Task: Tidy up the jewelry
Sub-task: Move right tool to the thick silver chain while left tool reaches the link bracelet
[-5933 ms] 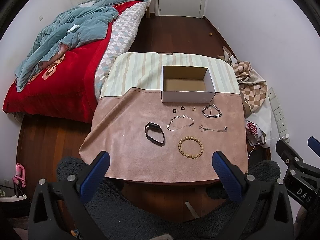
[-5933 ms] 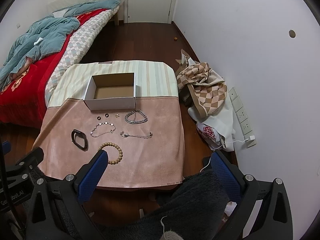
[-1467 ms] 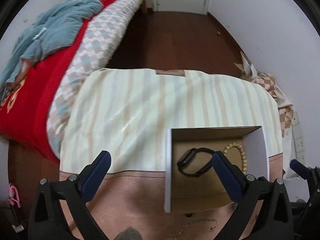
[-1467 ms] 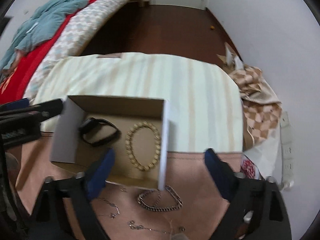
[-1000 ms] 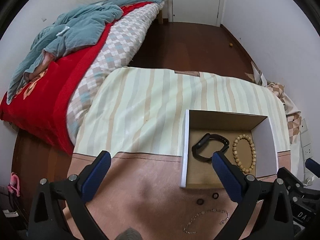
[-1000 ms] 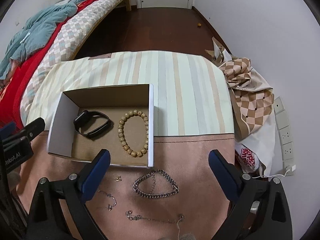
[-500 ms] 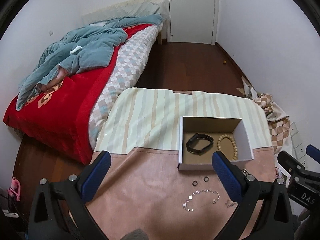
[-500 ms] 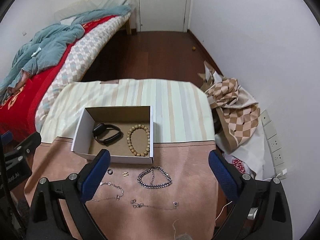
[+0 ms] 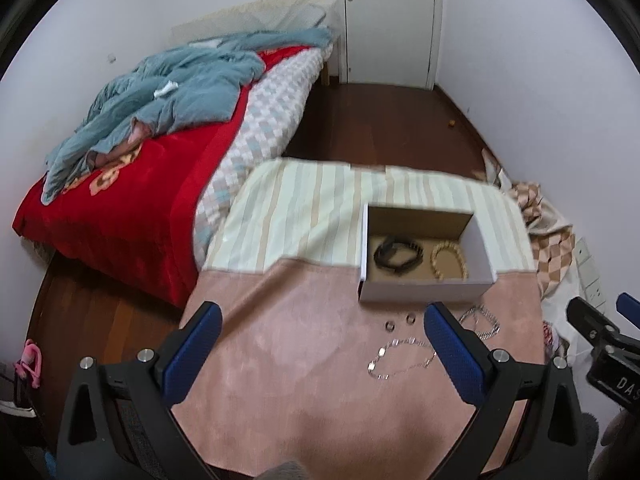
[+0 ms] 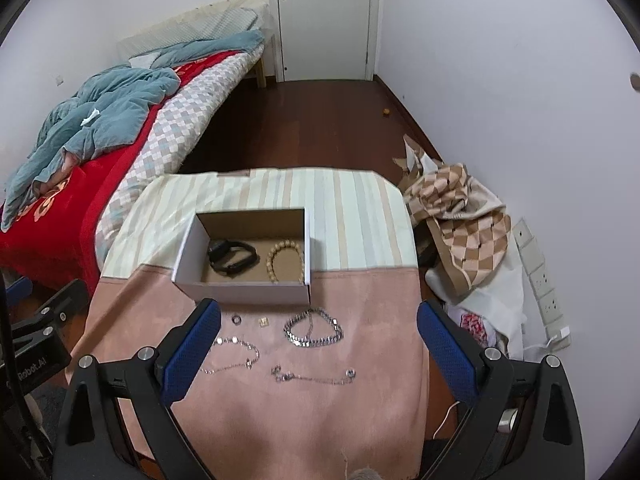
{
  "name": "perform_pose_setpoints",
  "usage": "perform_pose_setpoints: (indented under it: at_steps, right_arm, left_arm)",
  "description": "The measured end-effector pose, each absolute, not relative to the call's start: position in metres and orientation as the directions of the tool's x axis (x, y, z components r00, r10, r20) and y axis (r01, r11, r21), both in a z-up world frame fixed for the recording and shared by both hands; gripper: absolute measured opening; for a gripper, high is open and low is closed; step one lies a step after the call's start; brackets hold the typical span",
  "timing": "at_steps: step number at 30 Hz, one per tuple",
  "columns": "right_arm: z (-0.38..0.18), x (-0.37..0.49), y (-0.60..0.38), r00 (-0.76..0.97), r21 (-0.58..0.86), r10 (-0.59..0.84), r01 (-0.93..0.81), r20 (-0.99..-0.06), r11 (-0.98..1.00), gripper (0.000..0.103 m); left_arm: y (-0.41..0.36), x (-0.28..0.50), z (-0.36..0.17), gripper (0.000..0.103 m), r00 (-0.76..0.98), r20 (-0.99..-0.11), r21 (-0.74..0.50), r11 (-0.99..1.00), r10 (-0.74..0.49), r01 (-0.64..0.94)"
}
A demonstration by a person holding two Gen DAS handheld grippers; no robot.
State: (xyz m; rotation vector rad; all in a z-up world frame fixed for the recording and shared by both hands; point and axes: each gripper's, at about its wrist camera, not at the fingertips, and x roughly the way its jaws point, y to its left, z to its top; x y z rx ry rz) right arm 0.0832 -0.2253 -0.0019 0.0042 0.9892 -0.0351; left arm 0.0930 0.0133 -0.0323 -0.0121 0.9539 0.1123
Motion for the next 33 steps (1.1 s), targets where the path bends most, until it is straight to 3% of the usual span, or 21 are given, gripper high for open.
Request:
perform_pose_setpoints:
  at_steps: [8,15,19,25,28,33]
  right_arm:
    - [-0.083,0.078,-0.268,0.404,0.011,-0.047,0.140,-0.914,0.990,0.100]
    - [-0.142,0.085,-0.295,0.314,0.033,-0.032,0.200,-0.949,0.979,0.098]
    - [-0.159,0.093,-0.296,0.295,0.025,-0.037,0.203,-0.955,0.979,0.098]
    - [-0.175,0.104,-0.294,0.277,0.014,-0.041,0.195,-0.960,0.981,0.098]
    - [-0.179,0.107,-0.294,0.269,0.015,-0.040,0.198,-0.962,0.980,0.097]
    - [-0.183,0.108,-0.298,0.265,0.018,-0.039,0.208,-0.964,0.978,0.097]
  left_arm:
    - [0.005,0.107,-0.111,0.103,0.436,-0.892,0.095,0.992,0.123,-0.085]
    - [0.002,0.124,-0.175,0.102,0.304,-0.951,0.037,0.998,0.049,-0.045]
    - [-0.007,0.130,-0.196,0.088,0.261,-0.965,-0.009,1.000,-0.005,-0.013]
    - [-0.022,0.130,-0.203,0.086,0.259,-0.966,-0.016,1.000,-0.021,0.022]
    - [-0.027,0.129,-0.207,0.063,0.247,-0.969,-0.018,0.999,-0.025,0.031]
    - [-0.033,0.125,-0.208,0.042,0.257,-0.966,-0.016,0.999,-0.029,0.050]
